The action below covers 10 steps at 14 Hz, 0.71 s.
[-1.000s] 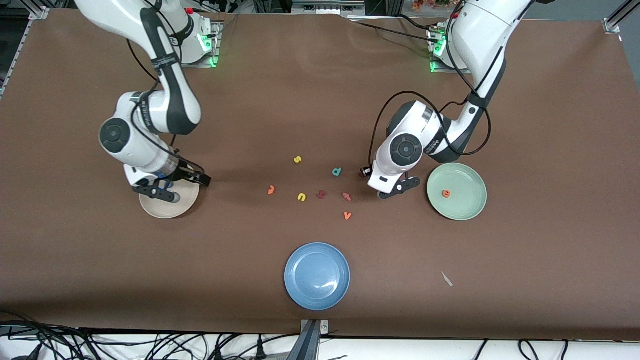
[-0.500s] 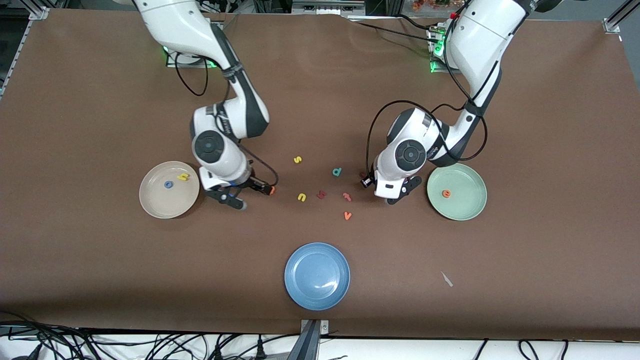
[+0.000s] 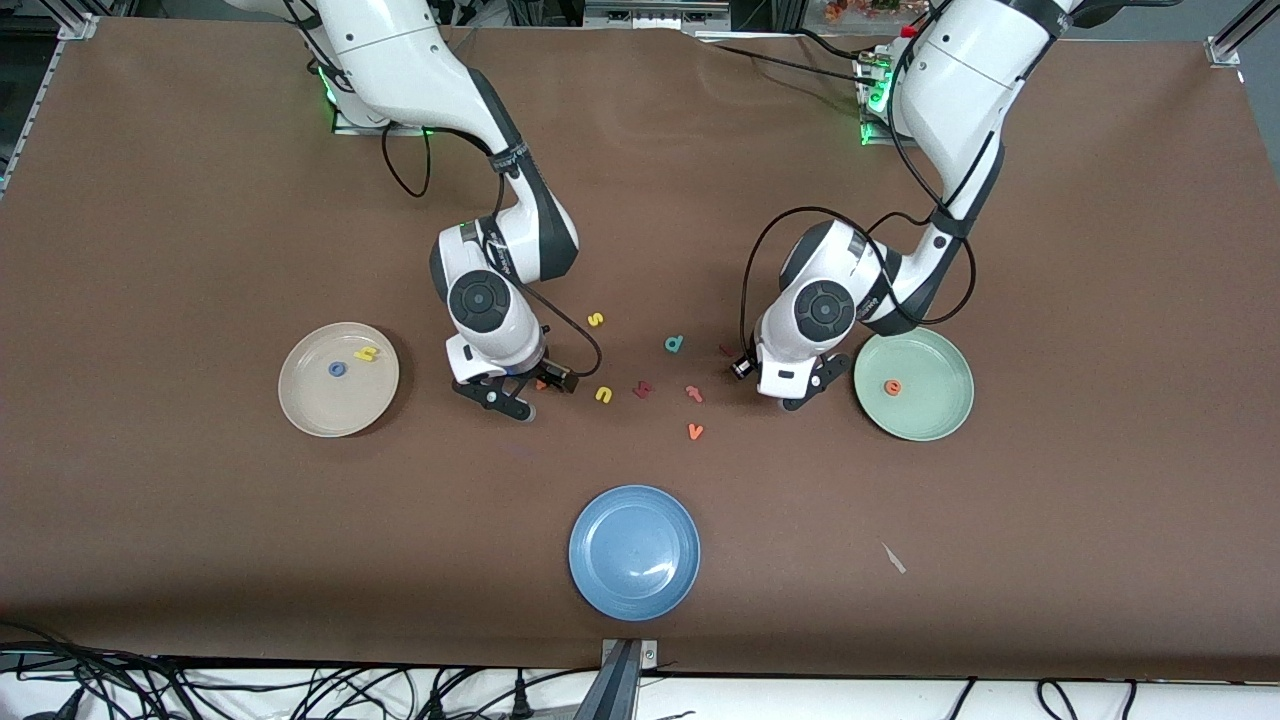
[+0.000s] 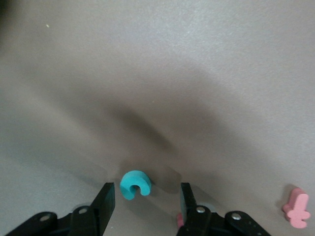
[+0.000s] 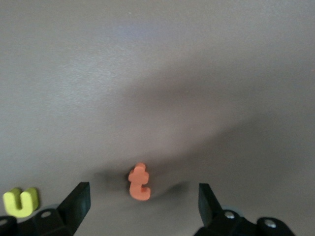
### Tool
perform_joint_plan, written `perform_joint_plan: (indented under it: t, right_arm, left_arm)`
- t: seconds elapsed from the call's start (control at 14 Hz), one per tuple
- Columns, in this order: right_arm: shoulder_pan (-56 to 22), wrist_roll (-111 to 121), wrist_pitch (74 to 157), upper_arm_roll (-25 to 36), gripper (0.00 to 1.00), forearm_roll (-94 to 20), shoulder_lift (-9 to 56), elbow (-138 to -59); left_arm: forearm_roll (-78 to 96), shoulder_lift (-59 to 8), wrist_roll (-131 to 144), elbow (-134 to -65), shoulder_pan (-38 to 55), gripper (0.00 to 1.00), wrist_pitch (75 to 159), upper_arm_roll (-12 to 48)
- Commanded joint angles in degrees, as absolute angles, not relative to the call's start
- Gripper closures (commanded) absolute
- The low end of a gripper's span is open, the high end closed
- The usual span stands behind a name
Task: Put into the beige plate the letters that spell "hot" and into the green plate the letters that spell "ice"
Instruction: 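Grasp the teal c with the left gripper while the right gripper grasps the t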
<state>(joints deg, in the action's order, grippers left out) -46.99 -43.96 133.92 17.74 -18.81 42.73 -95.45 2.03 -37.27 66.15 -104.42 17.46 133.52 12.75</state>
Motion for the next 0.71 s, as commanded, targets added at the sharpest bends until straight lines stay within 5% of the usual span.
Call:
perform_joint_plan:
  t: [0.0, 0.21, 0.36, 0.57, 0.64]
  right_arm:
    - [-47.46, -45.26, 133.68, 18.19, 0.08, -19.60, 44.82, -92.91]
    - [-47.64, -46.83, 133.68, 18.11, 0.18, -19.95, 44.91, -92.64]
    - [-47.64, -47.46, 133.68, 18.11, 0.29, -19.95, 44.91, -92.64]
    - [-47.55, -48.07, 133.68, 18.11, 0.46, -20.30, 44.74, -92.64]
    - [-47.37, -48.08, 133.68, 18.11, 0.53, -20.91, 44.65, -92.64]
  left_arm:
    - [0.35, -35.33, 67.59, -106.70, 17.49, 0.40, 133.59, 12.74]
    - [-0.26, -35.86, 67.59, -106.70, 17.49, 0.44, 133.77, 12.74]
    - [-1.05, -35.77, 67.68, -106.61, 17.32, 0.60, 133.77, 12.74]
    - [-1.05, -35.51, 68.11, -106.44, 17.31, 1.00, 133.68, 12.66]
    - [-1.05, -35.33, 68.46, -106.35, 17.31, 1.00, 133.68, 12.66]
